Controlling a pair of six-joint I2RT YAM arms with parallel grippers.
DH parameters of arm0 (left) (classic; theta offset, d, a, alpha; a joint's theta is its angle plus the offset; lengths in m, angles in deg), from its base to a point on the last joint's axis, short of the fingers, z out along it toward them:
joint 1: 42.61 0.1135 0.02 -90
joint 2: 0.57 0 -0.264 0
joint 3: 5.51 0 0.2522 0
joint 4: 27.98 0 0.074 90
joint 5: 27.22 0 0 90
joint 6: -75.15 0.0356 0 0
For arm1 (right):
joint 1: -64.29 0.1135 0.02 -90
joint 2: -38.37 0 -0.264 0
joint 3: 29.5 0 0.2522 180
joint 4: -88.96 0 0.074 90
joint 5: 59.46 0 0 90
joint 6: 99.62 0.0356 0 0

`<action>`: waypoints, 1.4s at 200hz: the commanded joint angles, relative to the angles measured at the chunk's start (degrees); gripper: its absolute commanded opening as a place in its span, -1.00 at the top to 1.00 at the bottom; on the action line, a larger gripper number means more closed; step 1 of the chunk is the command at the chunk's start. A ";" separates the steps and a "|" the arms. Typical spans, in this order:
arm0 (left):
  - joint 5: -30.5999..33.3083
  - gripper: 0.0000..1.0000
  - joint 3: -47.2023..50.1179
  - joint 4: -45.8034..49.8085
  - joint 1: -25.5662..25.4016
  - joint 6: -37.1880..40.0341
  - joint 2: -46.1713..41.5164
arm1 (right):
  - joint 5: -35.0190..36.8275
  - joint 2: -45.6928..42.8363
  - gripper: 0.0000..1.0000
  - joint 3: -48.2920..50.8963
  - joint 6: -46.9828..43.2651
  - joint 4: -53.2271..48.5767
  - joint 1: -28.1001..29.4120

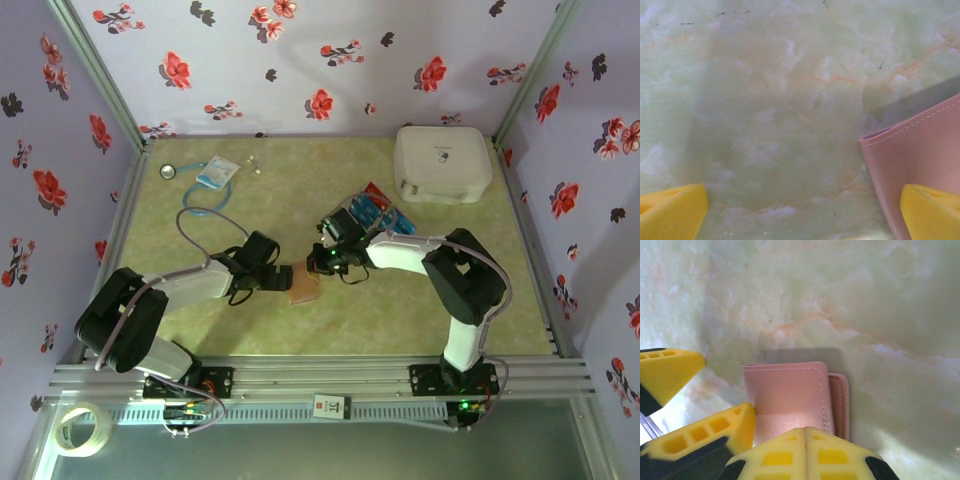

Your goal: Put the credit cards into the card holder

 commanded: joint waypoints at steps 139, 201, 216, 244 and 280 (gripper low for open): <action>-1.16 -0.99 2.15 0.51 -0.29 -0.53 1.73 | 0.76 2.59 1.00 -2.96 0.74 -1.19 3.51; -1.11 -0.99 2.27 0.45 -0.32 -0.52 1.67 | 1.64 3.70 1.00 -2.19 0.22 -1.09 3.55; -1.16 -0.99 2.24 0.45 -0.33 -0.51 1.68 | 1.68 3.95 1.00 -1.80 0.30 -0.77 3.51; -1.16 -0.99 2.39 0.40 -0.29 -0.52 1.62 | 1.62 4.38 1.00 -1.03 0.48 -0.18 3.56; -1.15 -0.99 2.36 0.40 -0.30 -0.53 1.68 | 1.46 4.57 1.00 0.16 1.00 0.73 3.60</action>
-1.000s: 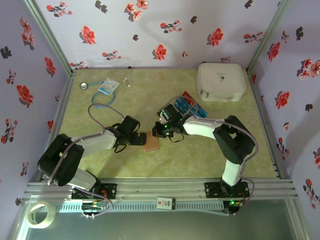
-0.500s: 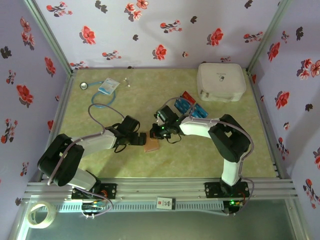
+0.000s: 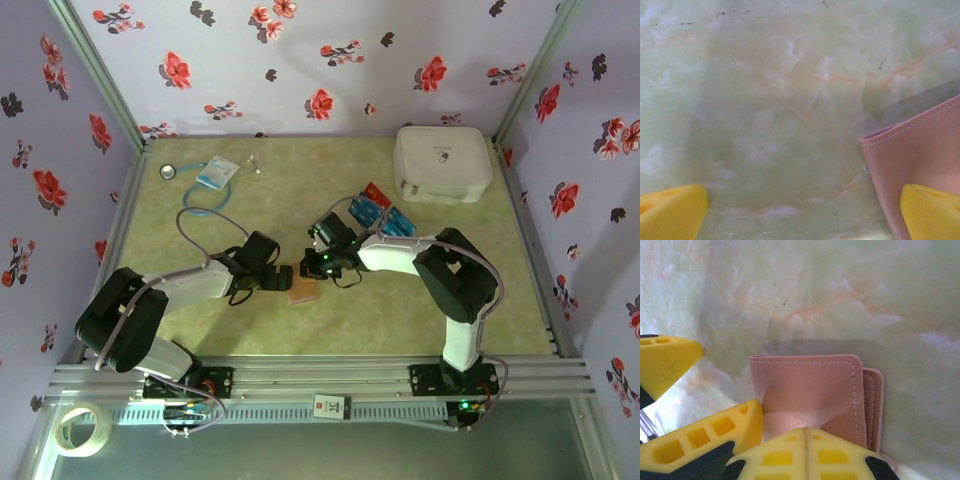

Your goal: Put the credit cards into the card holder

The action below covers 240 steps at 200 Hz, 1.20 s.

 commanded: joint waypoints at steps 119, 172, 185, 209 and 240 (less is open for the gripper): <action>-1.13 -0.99 2.13 0.70 -0.24 -0.51 1.54 | 4.89 -0.72 1.00 5.81 -0.67 4.79 1.84; -1.09 -0.99 1.87 0.96 -0.21 -0.46 1.53 | 7.86 -2.67 1.00 8.83 -3.44 6.19 2.62; -1.09 -0.99 1.90 1.02 -0.24 -0.43 1.53 | 8.57 -3.03 1.00 9.78 -4.23 6.60 3.12; -1.05 -0.99 1.68 1.15 -0.27 -0.44 1.62 | 9.43 -2.98 1.00 11.38 -5.04 7.53 4.15; -1.06 -0.99 1.73 1.05 -0.26 -0.48 1.81 | 10.85 -2.45 1.00 13.03 -6.16 8.31 5.60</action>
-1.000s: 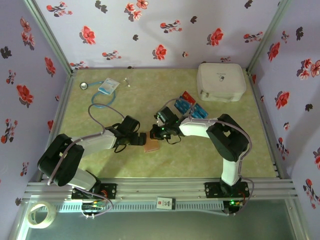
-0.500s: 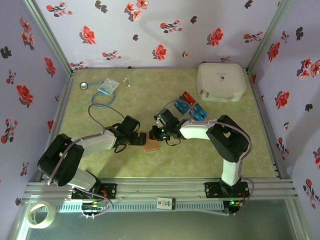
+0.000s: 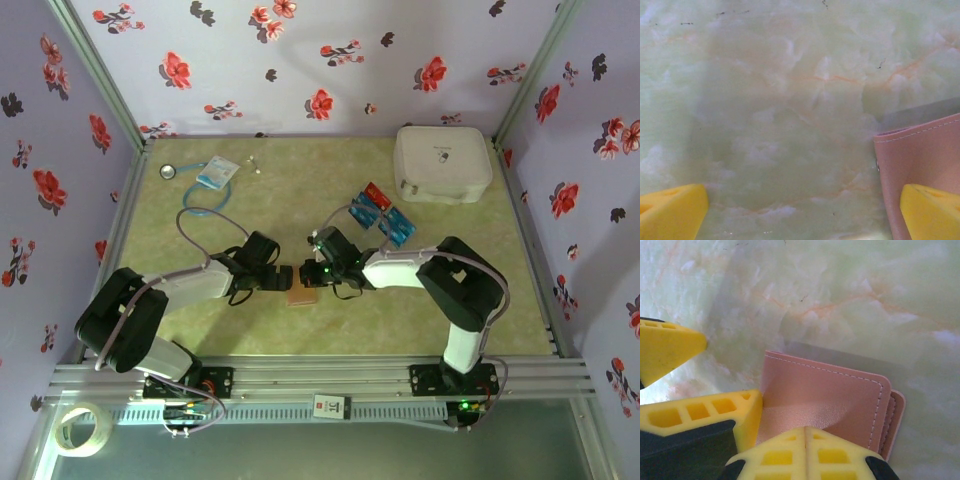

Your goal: Put the credit cards into the card holder

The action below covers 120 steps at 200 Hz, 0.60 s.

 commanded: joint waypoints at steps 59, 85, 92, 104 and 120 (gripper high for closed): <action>-0.80 -0.99 2.12 0.84 -0.24 -1.04 2.19 | 6.89 -0.11 1.00 10.33 -3.44 0.19 3.71; -0.70 -0.99 2.29 0.80 -0.24 -1.19 2.41 | 8.18 -0.17 1.00 13.77 -3.76 4.83 4.35; -0.74 -0.99 2.31 0.80 -0.25 -1.31 2.54 | 8.56 -0.12 1.00 14.44 -3.99 5.93 4.63; -0.64 -0.99 2.36 0.80 -0.29 -1.42 2.74 | 9.37 0.30 1.00 15.44 -4.63 7.48 5.25; -0.65 -0.99 2.29 0.59 -0.24 -1.66 2.94 | 10.81 1.04 1.00 16.65 -5.39 9.48 6.04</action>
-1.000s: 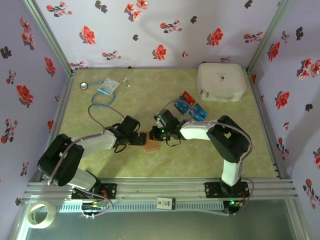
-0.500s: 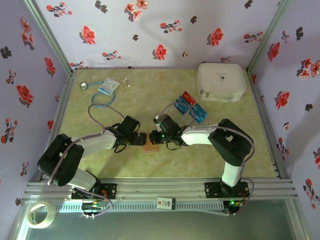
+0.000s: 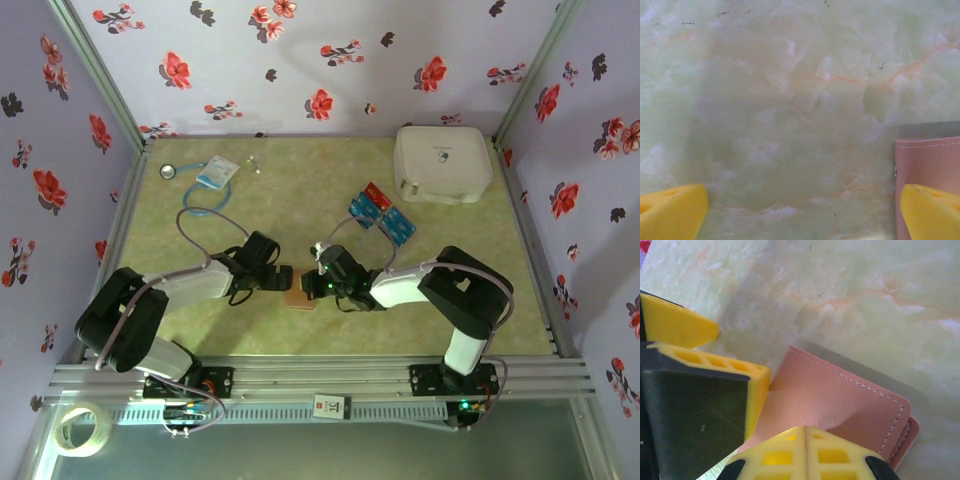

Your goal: Put the credit cards into the card holder

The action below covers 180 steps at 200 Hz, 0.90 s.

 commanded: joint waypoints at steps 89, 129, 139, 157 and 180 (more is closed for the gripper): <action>-0.81 -0.99 2.30 0.44 -0.27 -2.17 3.92 | 12.15 9.83 1.00 12.94 -4.10 7.49 7.69; -0.70 -0.99 2.63 0.40 -0.25 -2.38 3.89 | 15.38 9.37 1.00 13.74 -5.88 7.12 9.63; -0.76 -0.99 2.56 0.44 -0.24 -2.37 3.85 | 16.11 8.68 1.00 13.58 -6.58 5.78 10.07; -0.62 -0.99 2.56 0.47 -0.26 -2.26 3.85 | 18.02 7.31 1.00 12.93 -7.69 1.98 11.06; -0.63 -0.99 2.59 0.62 -0.28 -1.93 3.95 | 21.70 5.99 1.00 10.37 -9.26 -5.21 12.82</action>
